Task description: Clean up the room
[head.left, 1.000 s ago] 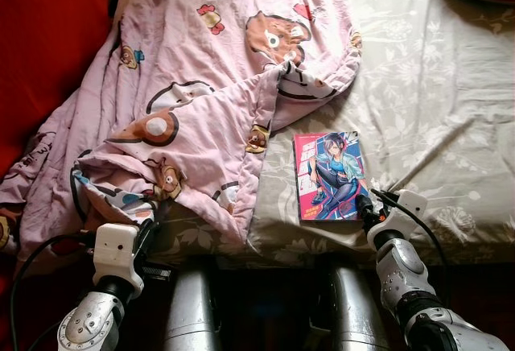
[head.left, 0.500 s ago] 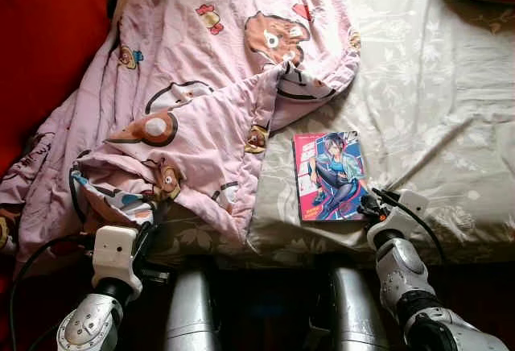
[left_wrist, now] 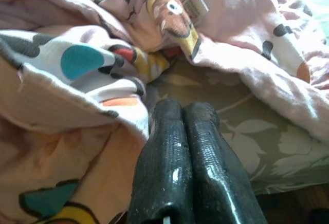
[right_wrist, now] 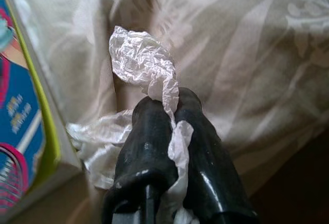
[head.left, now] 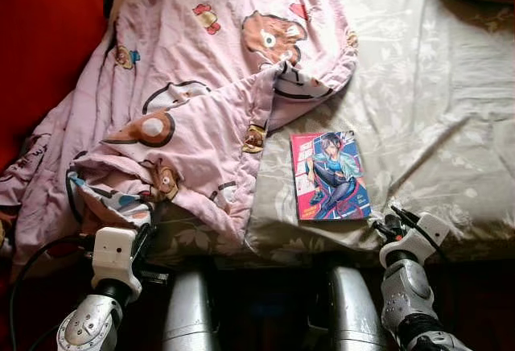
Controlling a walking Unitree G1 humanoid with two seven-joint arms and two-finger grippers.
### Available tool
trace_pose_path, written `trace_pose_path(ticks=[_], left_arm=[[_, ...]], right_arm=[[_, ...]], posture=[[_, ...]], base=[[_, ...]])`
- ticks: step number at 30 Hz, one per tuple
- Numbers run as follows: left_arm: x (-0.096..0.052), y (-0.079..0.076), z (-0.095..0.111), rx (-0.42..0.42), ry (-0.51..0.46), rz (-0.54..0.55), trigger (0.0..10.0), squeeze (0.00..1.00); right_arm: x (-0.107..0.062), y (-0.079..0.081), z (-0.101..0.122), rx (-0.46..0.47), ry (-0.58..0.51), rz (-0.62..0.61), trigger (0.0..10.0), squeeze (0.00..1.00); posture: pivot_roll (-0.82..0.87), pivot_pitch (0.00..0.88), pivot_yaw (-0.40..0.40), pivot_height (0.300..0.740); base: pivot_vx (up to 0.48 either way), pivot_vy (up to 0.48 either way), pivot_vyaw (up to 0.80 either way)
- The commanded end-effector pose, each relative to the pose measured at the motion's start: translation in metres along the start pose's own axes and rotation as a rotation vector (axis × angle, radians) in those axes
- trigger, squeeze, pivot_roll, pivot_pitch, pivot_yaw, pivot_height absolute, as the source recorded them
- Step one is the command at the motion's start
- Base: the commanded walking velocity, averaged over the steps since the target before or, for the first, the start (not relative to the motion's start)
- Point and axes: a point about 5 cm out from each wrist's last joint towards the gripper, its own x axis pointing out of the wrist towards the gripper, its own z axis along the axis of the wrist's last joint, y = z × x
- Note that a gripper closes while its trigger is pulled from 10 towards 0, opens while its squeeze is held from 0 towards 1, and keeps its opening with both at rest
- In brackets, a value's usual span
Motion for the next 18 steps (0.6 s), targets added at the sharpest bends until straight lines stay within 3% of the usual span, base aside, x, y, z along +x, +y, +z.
trace_pose_path(ticks=[1, 5, 10, 11, 12, 13, 17, 18], left_arm=[[-0.005, 0.003, -0.008, 0.005, 0.033, 0.013, 10.0, 0.00], [-0.004, 0.004, -0.009, 0.005, 0.032, 0.014, 10.0, 0.00], [-0.002, 0.005, -0.015, 0.000, 0.041, 0.028, 10.0, 0.00], [-0.001, 0.007, -0.018, -0.012, 0.047, 0.046, 10.0, 0.00], [-0.001, 0.008, -0.020, -0.021, 0.051, 0.059, 10.0, 0.00], [-0.001, 0.010, -0.025, -0.036, 0.064, 0.079, 10.0, 0.00], [-0.001, 0.013, -0.035, -0.067, 0.092, 0.110, 10.0, 0.00], [-0.001, 0.015, -0.044, -0.083, 0.119, 0.129, 10.0, 0.00]], right_arm=[[-0.003, 0.000, -0.001, 0.010, -0.031, 0.007, 0.0, 0.00], [-0.002, 0.019, 0.016, -0.048, -0.162, 0.093, 0.0, 0.00], [-0.006, 0.024, 0.024, -0.120, -0.222, 0.130, 0.0, 0.00], [-0.007, 0.024, 0.023, -0.136, -0.224, 0.142, 3.3, 0.00], [-0.008, 0.024, 0.023, -0.145, -0.223, 0.150, 3.3, 0.00], [-0.010, 0.023, 0.023, -0.179, -0.226, 0.171, 10.0, 0.00], [-0.015, 0.019, 0.022, -0.234, -0.220, 0.203, 10.0, 0.00], [-0.018, 0.007, 0.020, -0.286, -0.192, 0.199, 10.0, 0.00]], posture=[[0.22, 0.307, 0.000, 0.573], [0.21, 0.293, -0.003, 0.573], [0.20, 0.276, -0.008, 0.573], [0.19, 0.266, -0.013, 0.573], [0.18, 0.264, -0.013, 0.573], [0.18, 0.261, -0.015, 0.573], [0.17, 0.249, -0.022, 0.573], [0.15, 0.228, -0.035, 0.578]], base=[[0.000, 0.000, 0.00], [0.000, 0.000, 0.00], [0.000, 0.000, 0.00], [0.000, 0.000, 0.00], [0.000, 0.000, 0.00], [0.000, 0.000, 0.00], [0.000, 0.000, 0.00], [0.000, 0.000, 0.00]])
